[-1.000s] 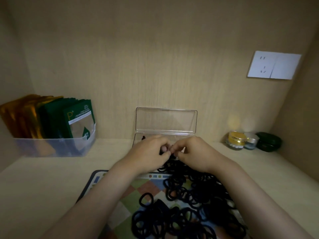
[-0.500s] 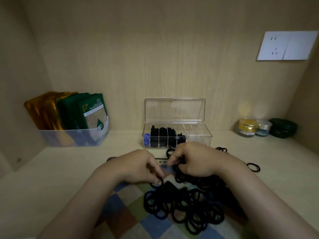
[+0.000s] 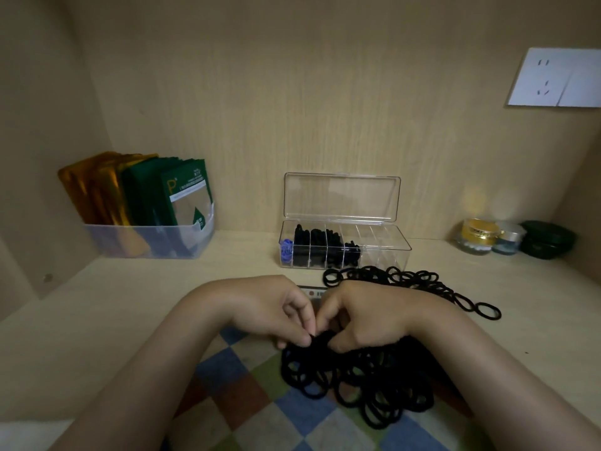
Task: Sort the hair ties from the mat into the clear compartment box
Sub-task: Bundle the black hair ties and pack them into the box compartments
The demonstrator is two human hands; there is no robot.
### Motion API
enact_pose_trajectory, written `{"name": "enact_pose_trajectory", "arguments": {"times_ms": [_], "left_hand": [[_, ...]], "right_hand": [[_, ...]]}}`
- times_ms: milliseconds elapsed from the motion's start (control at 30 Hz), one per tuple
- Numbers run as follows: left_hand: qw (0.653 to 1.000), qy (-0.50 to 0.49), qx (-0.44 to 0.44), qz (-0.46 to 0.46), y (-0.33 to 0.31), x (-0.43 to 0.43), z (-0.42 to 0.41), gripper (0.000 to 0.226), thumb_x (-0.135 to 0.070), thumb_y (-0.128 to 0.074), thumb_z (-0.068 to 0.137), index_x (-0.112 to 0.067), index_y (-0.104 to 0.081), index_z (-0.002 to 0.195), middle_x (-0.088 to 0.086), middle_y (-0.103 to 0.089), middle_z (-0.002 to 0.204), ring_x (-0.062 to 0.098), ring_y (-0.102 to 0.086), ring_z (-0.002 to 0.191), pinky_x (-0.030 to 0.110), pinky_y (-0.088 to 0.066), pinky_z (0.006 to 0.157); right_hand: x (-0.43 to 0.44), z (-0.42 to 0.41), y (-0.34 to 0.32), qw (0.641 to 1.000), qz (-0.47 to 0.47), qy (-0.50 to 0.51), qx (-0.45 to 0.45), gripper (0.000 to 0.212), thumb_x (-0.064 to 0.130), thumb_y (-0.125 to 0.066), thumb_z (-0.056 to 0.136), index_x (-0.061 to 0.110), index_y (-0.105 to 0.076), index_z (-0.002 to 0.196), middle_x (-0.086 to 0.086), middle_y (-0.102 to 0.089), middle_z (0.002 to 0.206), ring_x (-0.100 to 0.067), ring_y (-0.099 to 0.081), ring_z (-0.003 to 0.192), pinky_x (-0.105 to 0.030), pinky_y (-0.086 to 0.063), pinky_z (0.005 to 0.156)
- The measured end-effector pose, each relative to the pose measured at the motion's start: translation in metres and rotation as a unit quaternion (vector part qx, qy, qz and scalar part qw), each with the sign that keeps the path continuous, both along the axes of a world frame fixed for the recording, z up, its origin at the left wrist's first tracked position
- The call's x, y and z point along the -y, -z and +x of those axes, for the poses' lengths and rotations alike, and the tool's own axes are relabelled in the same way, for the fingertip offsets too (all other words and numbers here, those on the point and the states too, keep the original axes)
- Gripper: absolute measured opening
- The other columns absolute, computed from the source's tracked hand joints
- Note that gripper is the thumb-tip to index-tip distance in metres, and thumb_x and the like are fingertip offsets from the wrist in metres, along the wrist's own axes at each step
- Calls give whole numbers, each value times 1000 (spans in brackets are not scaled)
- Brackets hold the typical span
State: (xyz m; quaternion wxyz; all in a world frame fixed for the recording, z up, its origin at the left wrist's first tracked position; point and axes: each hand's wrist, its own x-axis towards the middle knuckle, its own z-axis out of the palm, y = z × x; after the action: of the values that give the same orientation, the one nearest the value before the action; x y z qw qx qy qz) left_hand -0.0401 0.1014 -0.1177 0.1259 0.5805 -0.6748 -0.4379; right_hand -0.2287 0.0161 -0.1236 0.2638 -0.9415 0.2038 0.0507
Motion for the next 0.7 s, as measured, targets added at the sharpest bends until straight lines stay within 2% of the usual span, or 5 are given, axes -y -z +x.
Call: {"name": "enact_pose_trajectory", "arguments": {"times_ms": [167, 267, 433, 567, 700], "left_hand": [[998, -19, 61, 12, 1, 1, -2, 21, -18, -78, 84, -10, -71, 103, -7, -71, 75, 14, -63, 68, 23, -51, 69], [998, -23, 66, 3, 0, 0, -1, 21, -21, -78, 84, -15, -74, 104, -10, -72, 75, 13, -64, 70, 23, -52, 70], [983, -123, 98, -98, 2, 5, 2, 9, -31, -75, 86, -26, -76, 79, -14, -67, 58, 8, -61, 60, 26, -52, 64], [955, -262, -48, -130, 11, 13, -3, 10, -26, -72, 89, -18, -77, 85, 7, -75, 69, 21, -74, 66, 34, -61, 70], [937, -272, -201, -84, 8, 13, -16, 22, -22, -65, 94, -4, -74, 102, 18, -76, 88, 21, -75, 74, 31, -62, 74]], "right_hand": [[4, 2, 0, 997, 42, 56, 28, 16, 12, -71, 83, 27, -75, 89, 4, -71, 71, -3, -61, 56, -23, -50, 56], [9, -1, -4, 990, 48, 99, 83, 12, 16, -71, 88, 27, -75, 85, 0, -71, 65, -9, -65, 55, -22, -49, 54], [15, -8, -13, 960, 133, 176, 173, 7, 19, -71, 91, 17, -75, 86, -13, -70, 64, -13, -49, 40, -23, -35, 41], [10, -3, -11, 948, 202, 158, 186, 4, 18, -75, 87, 14, -75, 87, -12, -68, 61, -26, -52, 49, -25, -35, 41], [10, 6, -5, 940, 150, 230, 200, 9, 15, -73, 88, 7, -70, 89, -10, -67, 56, -15, -51, 36, -23, -38, 37]]}}
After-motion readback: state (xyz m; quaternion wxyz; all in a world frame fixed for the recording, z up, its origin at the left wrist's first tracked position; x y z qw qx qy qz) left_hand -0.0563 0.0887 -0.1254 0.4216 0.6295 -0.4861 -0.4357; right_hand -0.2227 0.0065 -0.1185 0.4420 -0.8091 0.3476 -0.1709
